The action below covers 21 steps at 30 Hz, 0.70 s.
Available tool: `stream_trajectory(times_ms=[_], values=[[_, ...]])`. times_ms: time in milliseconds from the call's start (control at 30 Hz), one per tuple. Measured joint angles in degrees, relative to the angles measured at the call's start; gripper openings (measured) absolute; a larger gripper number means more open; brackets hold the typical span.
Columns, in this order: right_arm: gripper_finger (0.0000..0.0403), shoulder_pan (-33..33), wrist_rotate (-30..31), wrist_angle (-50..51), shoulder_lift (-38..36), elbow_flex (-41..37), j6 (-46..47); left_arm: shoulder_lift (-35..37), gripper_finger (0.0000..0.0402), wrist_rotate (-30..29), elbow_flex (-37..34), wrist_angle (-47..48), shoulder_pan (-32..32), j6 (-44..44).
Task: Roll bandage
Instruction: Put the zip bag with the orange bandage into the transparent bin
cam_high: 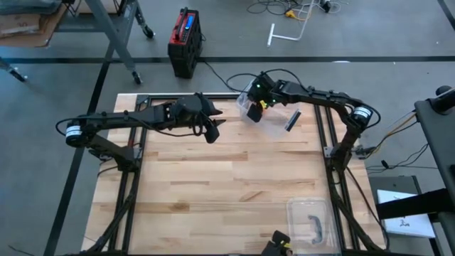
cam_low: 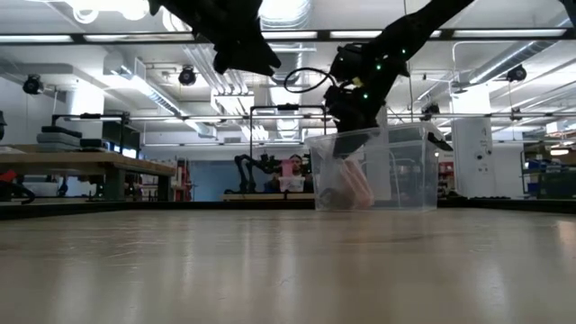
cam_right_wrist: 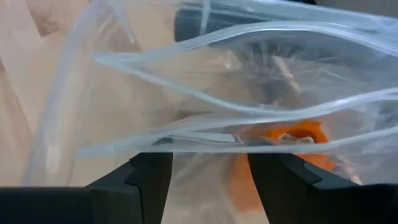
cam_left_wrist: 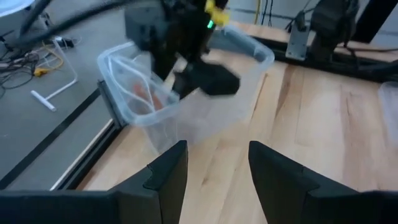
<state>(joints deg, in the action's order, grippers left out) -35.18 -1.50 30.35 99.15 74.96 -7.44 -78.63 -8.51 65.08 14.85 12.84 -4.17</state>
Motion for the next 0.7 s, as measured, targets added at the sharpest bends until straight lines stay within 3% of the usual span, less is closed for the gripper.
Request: stream_trajectory(times_ms=[233,700], values=[[0.0199,0.0,0.0,-5.1,-0.2,1.1,2.1,0.0,0.017,0.1,-0.3,-1.9,-1.8,-1.6],[0.0199,0.1,-0.1,9.3,-4.3,3.6,1.4,0.0,0.0174,0.1,-3.0,-7.7,-2.9,-3.6]])
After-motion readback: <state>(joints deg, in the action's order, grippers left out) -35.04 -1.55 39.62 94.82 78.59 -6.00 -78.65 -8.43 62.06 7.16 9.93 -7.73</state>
